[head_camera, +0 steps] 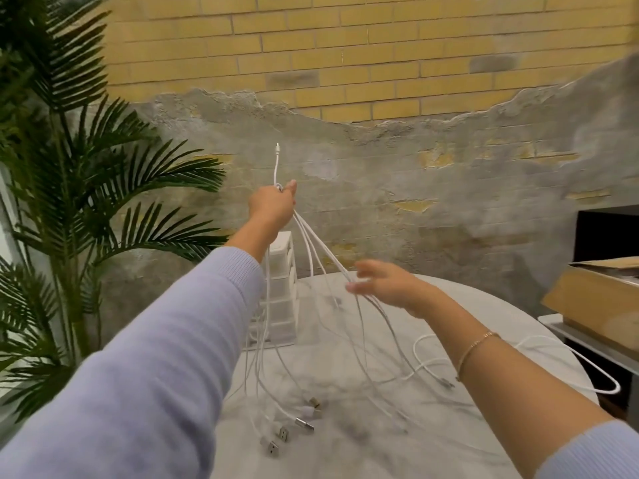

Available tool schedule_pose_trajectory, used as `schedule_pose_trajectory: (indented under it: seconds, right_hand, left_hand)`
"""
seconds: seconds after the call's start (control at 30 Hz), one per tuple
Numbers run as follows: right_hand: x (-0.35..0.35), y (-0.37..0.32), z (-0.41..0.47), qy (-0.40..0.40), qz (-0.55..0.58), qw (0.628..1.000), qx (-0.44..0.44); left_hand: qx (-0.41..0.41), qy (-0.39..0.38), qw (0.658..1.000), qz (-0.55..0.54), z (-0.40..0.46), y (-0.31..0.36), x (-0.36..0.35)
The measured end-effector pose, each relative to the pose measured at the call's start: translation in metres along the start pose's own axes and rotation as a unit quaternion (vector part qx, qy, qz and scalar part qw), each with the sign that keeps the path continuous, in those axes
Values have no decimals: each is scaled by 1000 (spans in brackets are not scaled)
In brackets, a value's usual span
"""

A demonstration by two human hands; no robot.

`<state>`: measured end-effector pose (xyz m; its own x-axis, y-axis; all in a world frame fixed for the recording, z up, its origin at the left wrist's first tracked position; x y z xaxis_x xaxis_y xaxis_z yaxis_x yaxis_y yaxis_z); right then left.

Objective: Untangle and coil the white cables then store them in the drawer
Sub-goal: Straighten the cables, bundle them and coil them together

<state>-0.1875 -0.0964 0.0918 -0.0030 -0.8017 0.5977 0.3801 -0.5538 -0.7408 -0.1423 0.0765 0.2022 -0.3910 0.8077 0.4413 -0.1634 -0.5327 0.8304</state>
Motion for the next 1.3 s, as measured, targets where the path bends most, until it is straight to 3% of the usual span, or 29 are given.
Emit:
schedule_pose_trajectory:
  seconds: [0.1, 0.23, 0.33, 0.57, 0.87, 1.07, 1.2, 1.27, 1.3]
  right_hand:
    - [-11, -34, 21, 59, -11, 995, 75]
    - [-21, -50, 33, 110, -133, 981, 94]
    - [-22, -37, 24, 83, -213, 971, 77]
    - [-27, 36, -5, 50, -174, 983, -26]
    - [-13, 100, -25, -23, -362, 927, -97]
    - [-7, 118, -40, -31, -344, 928, -141]
    - [-2, 109, -35, -126, -329, 919, -176]
    - [-1, 91, -30, -145, -249, 941, -176]
    - [0, 74, -25, -118, -179, 965, -154]
  left_hand:
    - [-11, 3, 1000, 9, -4, 5, 0]
    - [-6, 5, 1000, 6, -6, 6, 6]
    - [5, 2, 1000, -3, -5, 2, 14]
    - [4, 8, 1000, -4, -4, 0, 21]
    - [8, 15, 1000, -4, -5, 1, 22]
    - [-12, 11, 1000, -2, -4, 7, 20]
    - [-12, 7, 1000, -5, -3, 9, 17]
    - [-16, 10, 1000, -4, -2, 10, 17]
    - [-19, 11, 1000, -2, -2, 11, 16]
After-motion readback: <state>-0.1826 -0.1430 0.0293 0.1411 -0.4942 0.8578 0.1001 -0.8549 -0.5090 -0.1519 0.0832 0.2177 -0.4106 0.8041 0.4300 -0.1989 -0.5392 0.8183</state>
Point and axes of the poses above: each hand's wrist, its own z-axis towards the middle knuckle, its own x-axis out of the back of the hand, y = z × x, the point moved 2 cm from there along z, towards the middle knuckle, and after that the axes turned 10 degrees about x, right-handed, at the moved point
